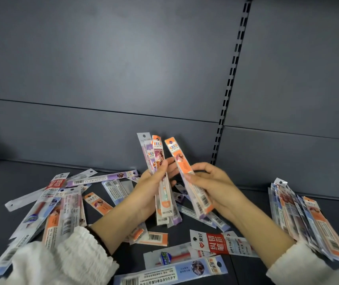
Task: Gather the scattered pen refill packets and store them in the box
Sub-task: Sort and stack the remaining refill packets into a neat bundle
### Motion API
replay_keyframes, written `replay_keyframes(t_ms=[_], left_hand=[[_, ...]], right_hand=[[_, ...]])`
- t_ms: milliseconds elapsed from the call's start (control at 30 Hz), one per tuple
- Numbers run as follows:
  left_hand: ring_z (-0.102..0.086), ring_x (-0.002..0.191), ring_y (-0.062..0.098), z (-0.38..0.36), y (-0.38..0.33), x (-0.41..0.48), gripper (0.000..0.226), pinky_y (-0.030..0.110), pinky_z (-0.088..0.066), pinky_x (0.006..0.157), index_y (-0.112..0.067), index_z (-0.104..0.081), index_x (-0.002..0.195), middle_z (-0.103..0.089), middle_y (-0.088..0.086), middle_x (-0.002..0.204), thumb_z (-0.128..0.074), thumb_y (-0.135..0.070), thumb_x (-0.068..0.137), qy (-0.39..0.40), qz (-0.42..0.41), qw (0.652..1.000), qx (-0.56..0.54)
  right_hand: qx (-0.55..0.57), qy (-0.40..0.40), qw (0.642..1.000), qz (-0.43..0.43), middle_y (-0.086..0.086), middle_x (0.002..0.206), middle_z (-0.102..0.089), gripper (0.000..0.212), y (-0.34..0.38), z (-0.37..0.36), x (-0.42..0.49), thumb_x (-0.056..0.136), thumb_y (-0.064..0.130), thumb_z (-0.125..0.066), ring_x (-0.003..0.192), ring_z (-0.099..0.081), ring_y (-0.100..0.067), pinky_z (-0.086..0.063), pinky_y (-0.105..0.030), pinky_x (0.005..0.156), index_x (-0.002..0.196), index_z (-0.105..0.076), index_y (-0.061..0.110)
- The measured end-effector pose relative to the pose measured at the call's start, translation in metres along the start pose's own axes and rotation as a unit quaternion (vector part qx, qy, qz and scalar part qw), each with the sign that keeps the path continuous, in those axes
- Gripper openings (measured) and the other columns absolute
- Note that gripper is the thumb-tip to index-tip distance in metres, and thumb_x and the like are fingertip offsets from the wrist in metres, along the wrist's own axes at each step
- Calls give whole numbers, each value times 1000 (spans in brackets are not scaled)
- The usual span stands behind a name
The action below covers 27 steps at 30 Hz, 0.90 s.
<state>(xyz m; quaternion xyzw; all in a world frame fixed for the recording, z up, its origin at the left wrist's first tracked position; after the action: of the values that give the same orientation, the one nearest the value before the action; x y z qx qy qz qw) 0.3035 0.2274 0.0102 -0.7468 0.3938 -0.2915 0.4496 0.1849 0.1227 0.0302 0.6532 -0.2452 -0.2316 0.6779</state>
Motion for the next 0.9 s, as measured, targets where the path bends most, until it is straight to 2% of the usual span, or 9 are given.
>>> replay_keyframes(t_ms=[100, 267, 367, 467, 567, 667, 767, 833, 900], left_hand=[[-68, 107, 17, -5, 2, -3, 35, 38, -51, 85, -22, -65, 118, -72, -1, 115, -49, -40, 92, 37, 26, 999, -10], [-65, 113, 14, -10, -1, -4, 47, 36, -51, 88, -23, -61, 124, -69, -5, 122, -48, -47, 85, 75, 9, 997, -6], [-66, 110, 14, -12, -3, -6, 35, 34, -52, 87, -20, -63, 117, -69, -5, 122, -52, -37, 89, 78, -14, 997, 19], [-66, 111, 20, -9, -8, -2, 23, 41, -53, 90, -15, -61, 111, -68, 1, 123, -49, -28, 96, 70, -33, 997, -6], [-72, 93, 20, 5, -19, 5, 18, 36, -59, 76, -14, -58, 104, -75, 6, 102, -50, -28, 96, 7, -58, 997, -50], [-60, 58, 13, 21, -27, 9, 15, 29, -55, 60, -16, -58, 95, -61, -1, 67, -54, -31, 95, -47, -65, 994, -78], [-47, 50, 9, 31, -31, 12, 16, 22, -45, 50, -18, -58, 92, -50, -4, 61, -54, -33, 95, -58, -60, 992, -98], [-45, 49, 8, 32, -31, 12, 17, 20, -43, 49, -18, -59, 93, -49, -5, 60, -54, -34, 95, -55, -55, 992, -98], [-46, 50, 8, 32, -30, 12, 18, 21, -43, 51, -18, -60, 94, -50, -4, 62, -54, -35, 95, -51, -53, 993, -92]], right_hand=[[4, 0, 1000, 7, -9, 86, -75, 17, -1, -18, -7, 78, 10, -75, 77, -73, -20, -55, -36, 72, 92, -65, 8], [-24, -50, 997, 61, -5, 80, -74, 20, 1, -26, -14, 77, 12, -77, 75, -74, -18, -57, -33, 71, 92, -65, 9], [-46, -35, 993, 98, -2, 75, -73, 19, 3, -26, -15, 77, 12, -77, 75, -73, -18, -57, -30, 68, 90, -65, 8], [-85, 12, 990, 111, -7, 84, -74, 16, 6, -22, -12, 80, 18, -74, 77, -72, -16, -57, -26, 67, 92, -68, 8], [-171, -26, 981, 92, 0, 85, -73, 14, 4, -1, -1, 85, 30, -68, 76, -67, -11, -51, -22, 58, 87, -71, 16], [-367, -5, 930, 13, 9, 93, -67, 24, -6, 27, 7, 79, 44, -72, 87, -62, -6, -46, -20, 66, 94, -68, 25], [-494, 78, 865, -36, 11, 107, -53, 54, -18, 37, 7, 68, 56, -76, 96, -54, -3, -45, -21, 77, 111, -60, 28], [-509, 95, 855, -32, 12, 106, -49, 56, -20, 35, 6, 67, 52, -79, 94, -53, -4, -46, -22, 77, 113, -58, 29], [-492, 94, 865, -16, 10, 102, -54, 46, -21, 31, 6, 69, 43, -81, 87, -57, -5, -49, -21, 71, 108, -62, 28]])
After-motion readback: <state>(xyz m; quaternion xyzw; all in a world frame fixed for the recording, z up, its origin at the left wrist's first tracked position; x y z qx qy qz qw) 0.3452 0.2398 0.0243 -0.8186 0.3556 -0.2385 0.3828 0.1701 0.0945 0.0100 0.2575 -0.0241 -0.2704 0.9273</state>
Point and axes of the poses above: each hand's wrist, its own x-axis towards the middle knuckle, its own z-axis out of the back of the hand, y = z × x, the point moved 2 cm from there along x, towards the middle knuckle
